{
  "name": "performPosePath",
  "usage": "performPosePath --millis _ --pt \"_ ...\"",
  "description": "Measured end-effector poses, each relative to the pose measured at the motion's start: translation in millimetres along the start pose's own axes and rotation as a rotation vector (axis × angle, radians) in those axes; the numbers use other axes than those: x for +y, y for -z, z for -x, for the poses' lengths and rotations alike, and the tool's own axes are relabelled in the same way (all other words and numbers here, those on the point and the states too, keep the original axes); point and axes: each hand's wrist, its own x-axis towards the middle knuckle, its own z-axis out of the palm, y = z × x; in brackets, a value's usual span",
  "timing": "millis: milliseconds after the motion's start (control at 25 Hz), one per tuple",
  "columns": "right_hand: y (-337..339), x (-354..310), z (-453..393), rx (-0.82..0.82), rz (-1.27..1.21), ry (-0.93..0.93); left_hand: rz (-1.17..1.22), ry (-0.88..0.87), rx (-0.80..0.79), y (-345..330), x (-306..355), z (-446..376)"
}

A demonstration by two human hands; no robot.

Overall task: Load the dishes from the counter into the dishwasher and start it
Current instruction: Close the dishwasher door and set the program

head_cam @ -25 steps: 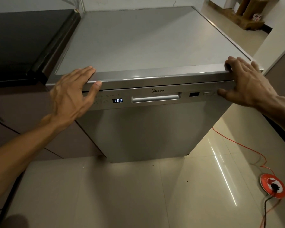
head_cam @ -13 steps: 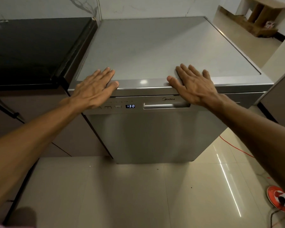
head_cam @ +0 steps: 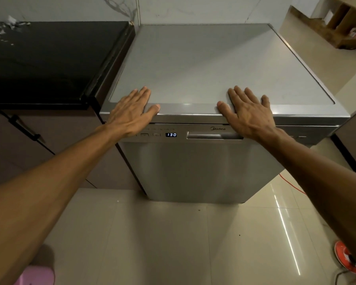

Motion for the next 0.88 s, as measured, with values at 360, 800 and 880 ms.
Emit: performPosePath --millis 360,800,880 --pt "4 1 0 -0.073 0.0 0.021 0.02 0.022 -0.05 8 7 5" --pt "29 -32 -12 -0.189 -0.009 -0.067 0.068 0.045 -0.132 30 14 8" --pt "36 -59 -6 -0.151 -0.055 -0.031 0.071 0.051 -0.173 45 15 8"
